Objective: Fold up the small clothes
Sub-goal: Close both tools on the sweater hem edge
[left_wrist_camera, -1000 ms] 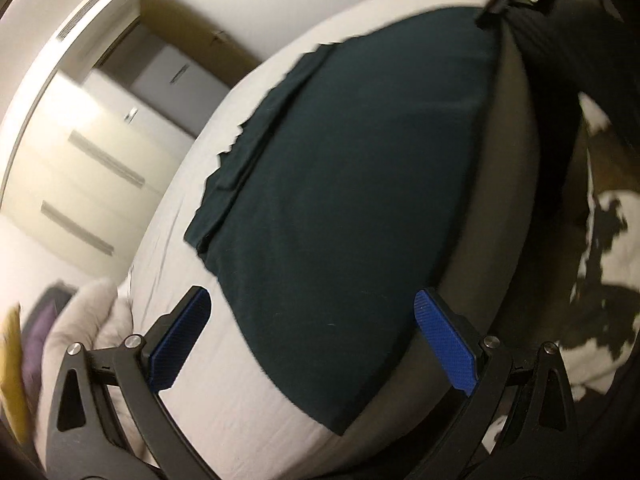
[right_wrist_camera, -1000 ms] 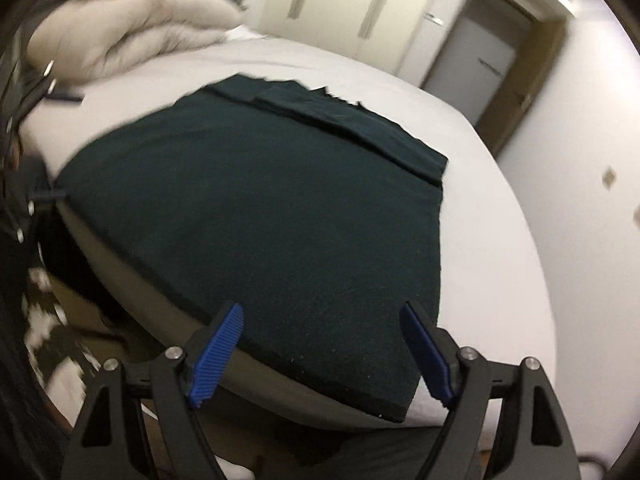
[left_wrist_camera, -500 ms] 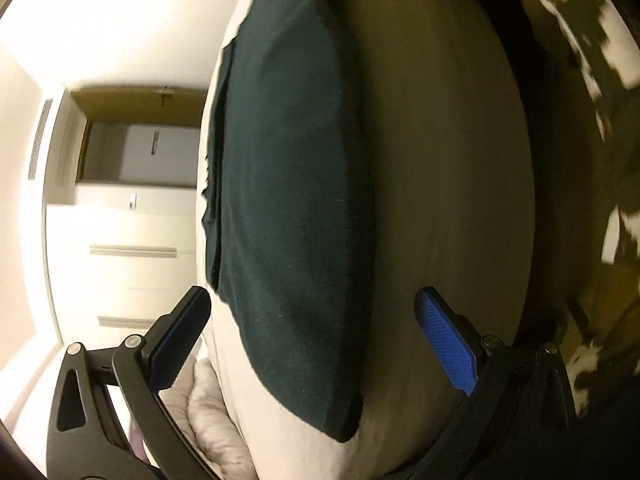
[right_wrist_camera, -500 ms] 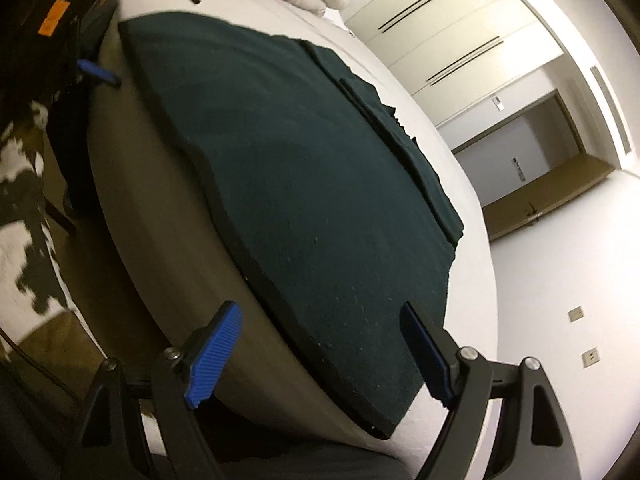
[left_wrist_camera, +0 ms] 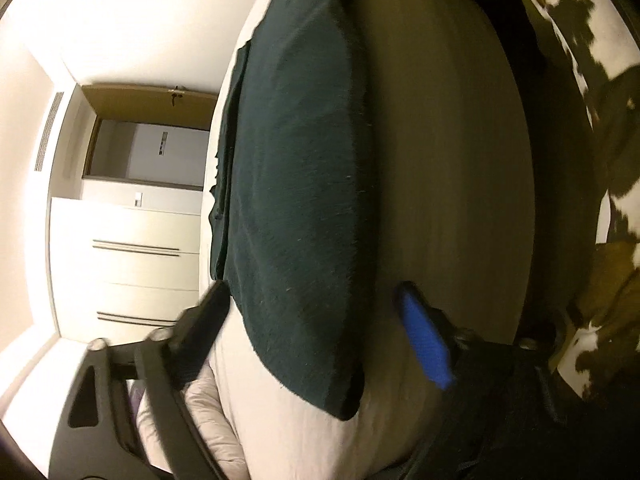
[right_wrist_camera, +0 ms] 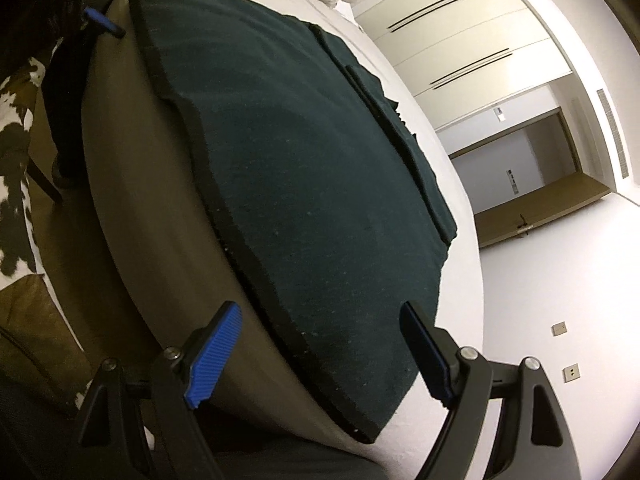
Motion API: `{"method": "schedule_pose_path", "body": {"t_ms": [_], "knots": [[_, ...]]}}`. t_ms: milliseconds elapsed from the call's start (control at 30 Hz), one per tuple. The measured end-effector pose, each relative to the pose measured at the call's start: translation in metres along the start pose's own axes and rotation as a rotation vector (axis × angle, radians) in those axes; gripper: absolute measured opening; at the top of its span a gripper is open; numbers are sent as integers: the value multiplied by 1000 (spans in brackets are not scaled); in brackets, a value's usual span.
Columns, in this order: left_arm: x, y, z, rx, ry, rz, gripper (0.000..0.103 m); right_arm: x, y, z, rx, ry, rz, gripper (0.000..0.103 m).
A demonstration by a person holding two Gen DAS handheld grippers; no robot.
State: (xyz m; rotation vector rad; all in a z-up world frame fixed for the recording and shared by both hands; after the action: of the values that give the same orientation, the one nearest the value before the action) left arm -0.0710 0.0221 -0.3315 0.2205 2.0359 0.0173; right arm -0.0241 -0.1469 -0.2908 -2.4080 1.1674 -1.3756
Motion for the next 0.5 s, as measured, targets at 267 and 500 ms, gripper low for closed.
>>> {"method": "schedule_pose_path", "body": {"t_ms": [267, 500], "knots": [[-33, 11, 11, 6, 1, -83, 51, -1, -2, -10, 43, 28, -44, 83], [-49, 18, 10, 10, 3, -149, 39, 9, 8, -5, 18, 63, -77, 82]]}}
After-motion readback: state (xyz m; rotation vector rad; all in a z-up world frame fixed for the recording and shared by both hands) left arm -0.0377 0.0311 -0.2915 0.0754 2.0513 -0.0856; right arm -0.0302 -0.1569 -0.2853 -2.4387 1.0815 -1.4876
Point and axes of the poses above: each gripper's, at about its wrist camera, not at the fingertips, and z roughly the way its jaws point, x to its right, y to its underside, the point moved 8 cm from there along z, roughly the way its jaws point, and after that the axes turned 14 degrees about z, right-handed, at the moved point
